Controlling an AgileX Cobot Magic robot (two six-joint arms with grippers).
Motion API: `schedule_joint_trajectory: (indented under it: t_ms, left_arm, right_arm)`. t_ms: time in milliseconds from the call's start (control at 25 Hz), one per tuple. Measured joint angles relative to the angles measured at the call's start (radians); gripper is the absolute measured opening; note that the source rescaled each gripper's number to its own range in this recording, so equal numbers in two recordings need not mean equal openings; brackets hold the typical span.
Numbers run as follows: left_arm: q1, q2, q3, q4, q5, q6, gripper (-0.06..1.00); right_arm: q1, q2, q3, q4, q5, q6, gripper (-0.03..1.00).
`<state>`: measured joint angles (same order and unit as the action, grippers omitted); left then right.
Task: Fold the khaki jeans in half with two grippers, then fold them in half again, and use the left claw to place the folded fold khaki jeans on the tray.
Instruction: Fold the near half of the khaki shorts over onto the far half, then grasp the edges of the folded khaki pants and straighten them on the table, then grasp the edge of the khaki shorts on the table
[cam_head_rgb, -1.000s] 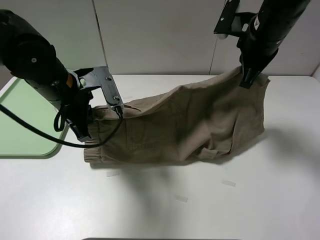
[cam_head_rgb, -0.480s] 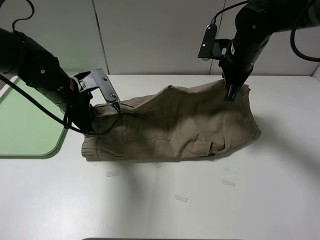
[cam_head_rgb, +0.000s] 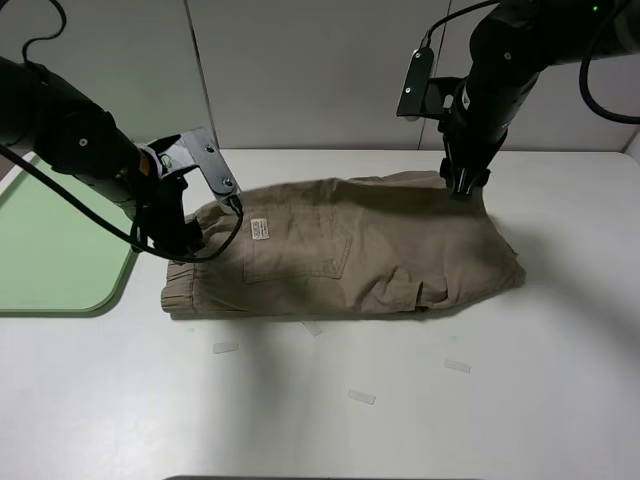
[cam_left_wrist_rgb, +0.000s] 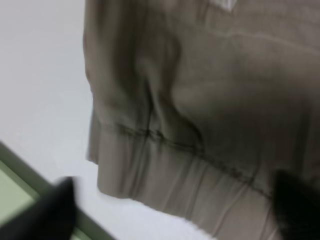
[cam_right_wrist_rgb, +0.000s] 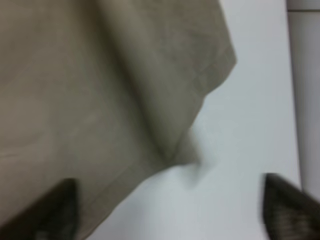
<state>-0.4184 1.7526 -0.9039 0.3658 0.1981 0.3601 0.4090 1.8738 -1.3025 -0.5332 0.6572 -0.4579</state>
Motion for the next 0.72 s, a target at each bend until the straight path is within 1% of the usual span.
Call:
schedule_joint_trajectory:
  t_ms: [40, 80, 160, 320, 440, 520, 640, 720]
  left_arm:
    - [0.0, 0.0, 0.0, 0.0, -0.009, 0.0, 0.89]
    - [0.0, 0.0, 0.0, 0.0, -0.016, 0.0, 0.93]
    - [0.0, 0.0, 0.0, 0.0, -0.028, 0.0, 0.97]
    - [0.0, 0.0, 0.0, 0.0, -0.057, 0.0, 0.99]
    - [0.0, -0.004, 0.0, -0.015, -0.041, -0.003, 1.0]
    - [0.0, -0.02, -0.014, -0.024, 0.022, -0.012, 1.0]
    - [0.0, -0.063, -0.062, -0.051, 0.193, -0.062, 1.0]
    - [0.0, -0.098, -0.095, -0.064, 0.332, -0.102, 1.0]
  right_arm:
    - [0.0, 0.0, 0.0, -0.013, -0.006, 0.013, 0.91]
    - [0.0, 0.0, -0.001, -0.025, -0.012, 0.029, 0.95]
    - [0.0, 0.0, -0.003, -0.029, -0.021, 0.05, 0.99]
    - [0.0, 0.0, -0.003, -0.022, -0.023, 0.064, 1.0]
    - [0.0, -0.001, -0.003, 0.033, -0.019, 0.067, 1.0]
    - [0.0, -0.009, -0.003, 0.095, -0.007, 0.067, 1.0]
    - [0.0, -0.041, -0.003, 0.187, 0.022, 0.075, 1.0]
    - [0.0, -0.07, -0.003, 0.253, 0.058, 0.093, 1.0]
